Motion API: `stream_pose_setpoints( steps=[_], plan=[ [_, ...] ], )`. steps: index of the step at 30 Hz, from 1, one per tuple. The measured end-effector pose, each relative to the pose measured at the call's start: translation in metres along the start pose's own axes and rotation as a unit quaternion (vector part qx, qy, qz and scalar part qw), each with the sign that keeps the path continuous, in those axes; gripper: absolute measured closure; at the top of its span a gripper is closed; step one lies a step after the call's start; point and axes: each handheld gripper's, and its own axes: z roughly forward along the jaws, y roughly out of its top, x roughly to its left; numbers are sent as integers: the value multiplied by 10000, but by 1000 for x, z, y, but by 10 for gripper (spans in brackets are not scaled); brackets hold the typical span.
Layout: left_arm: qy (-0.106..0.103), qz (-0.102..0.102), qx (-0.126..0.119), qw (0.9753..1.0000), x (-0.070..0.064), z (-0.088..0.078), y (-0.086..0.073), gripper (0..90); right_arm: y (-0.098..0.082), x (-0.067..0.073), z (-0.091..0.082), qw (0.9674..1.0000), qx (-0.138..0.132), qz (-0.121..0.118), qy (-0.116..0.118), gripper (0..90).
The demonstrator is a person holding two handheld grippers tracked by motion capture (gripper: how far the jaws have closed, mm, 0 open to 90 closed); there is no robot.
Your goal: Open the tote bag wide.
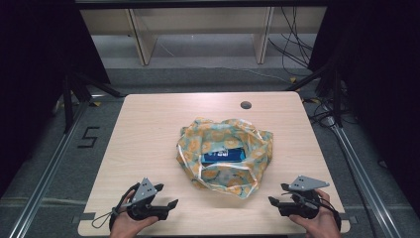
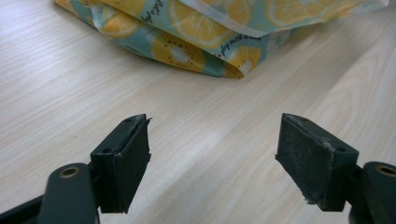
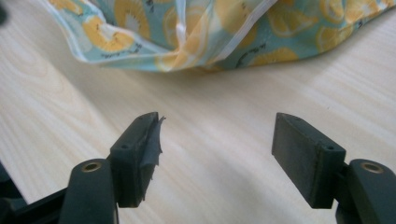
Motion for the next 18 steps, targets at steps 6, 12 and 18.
stream_pose_setpoints(
  steps=[6,12,18],
  plan=[
    [-13,17,37,10000,-2,2,0,225,-8,2,1,9999,62,135,-5,292],
    [30,62,90,9999,1,2,0,220,-7,2,-1,9997,139,216,54,297],
    [32,212,157,9996,4,2,0,216,-10,-6,3,9999,73,-45,-54,297]
  ],
)
